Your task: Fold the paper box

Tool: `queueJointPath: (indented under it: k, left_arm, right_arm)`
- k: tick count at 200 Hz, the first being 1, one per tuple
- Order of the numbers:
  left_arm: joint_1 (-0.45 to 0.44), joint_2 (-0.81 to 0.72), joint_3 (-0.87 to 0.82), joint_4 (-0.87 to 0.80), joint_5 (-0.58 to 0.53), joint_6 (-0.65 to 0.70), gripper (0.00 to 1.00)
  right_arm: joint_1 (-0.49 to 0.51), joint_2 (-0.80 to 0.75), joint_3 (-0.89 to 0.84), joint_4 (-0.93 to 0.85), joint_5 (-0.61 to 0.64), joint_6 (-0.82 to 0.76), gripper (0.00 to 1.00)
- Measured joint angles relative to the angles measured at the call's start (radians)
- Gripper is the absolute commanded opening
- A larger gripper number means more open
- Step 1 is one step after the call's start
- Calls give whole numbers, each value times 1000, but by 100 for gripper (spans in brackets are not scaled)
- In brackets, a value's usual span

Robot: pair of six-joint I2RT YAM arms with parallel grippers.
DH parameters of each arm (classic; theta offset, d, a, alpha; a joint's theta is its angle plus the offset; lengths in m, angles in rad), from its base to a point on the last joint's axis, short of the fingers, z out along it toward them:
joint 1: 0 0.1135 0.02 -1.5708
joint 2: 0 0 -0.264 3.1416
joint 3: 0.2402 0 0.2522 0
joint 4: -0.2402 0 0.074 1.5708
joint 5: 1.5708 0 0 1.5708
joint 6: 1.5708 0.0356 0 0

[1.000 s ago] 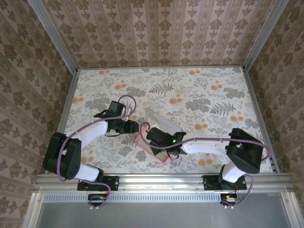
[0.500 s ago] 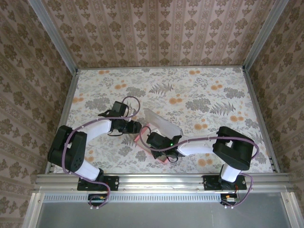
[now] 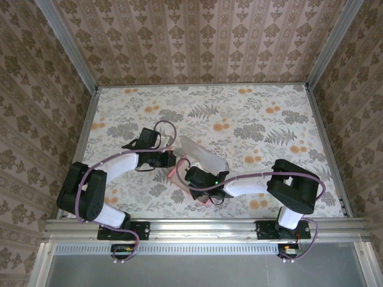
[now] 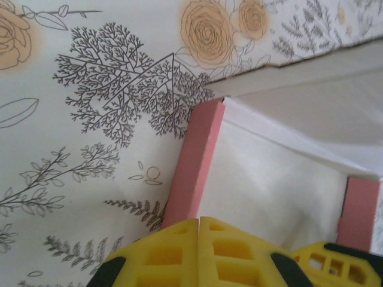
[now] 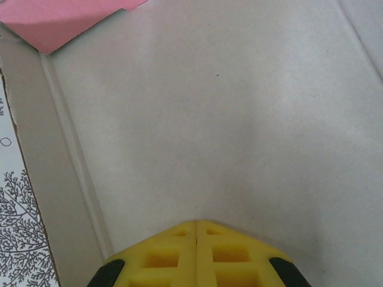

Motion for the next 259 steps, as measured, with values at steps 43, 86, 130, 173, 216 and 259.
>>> queueJointPath:
  k: [43,86,130,173,216,259]
  left_arm:
    - [0,40,-5,39,43,4,0]
    - [1,91,-5,85,104,9,0]
    - [3,99,-5,93,113,14,0]
    - [3,95,-3,85,69,32,0]
    - [-5,89,0,81,27,36,0]
    - [-46,89,8,87,-8,40,0]
  right_arm:
    - [0,0,-3,8,0,6,0]
    - [0,0,-7,20,0,7,0]
    - [0,2,-8,22,0,7,0]
    - [3,3,-8,24,0,7,0]
    - [5,6,-8,31,0,7,0]
    - [6,10,-8,40,0,8,0]
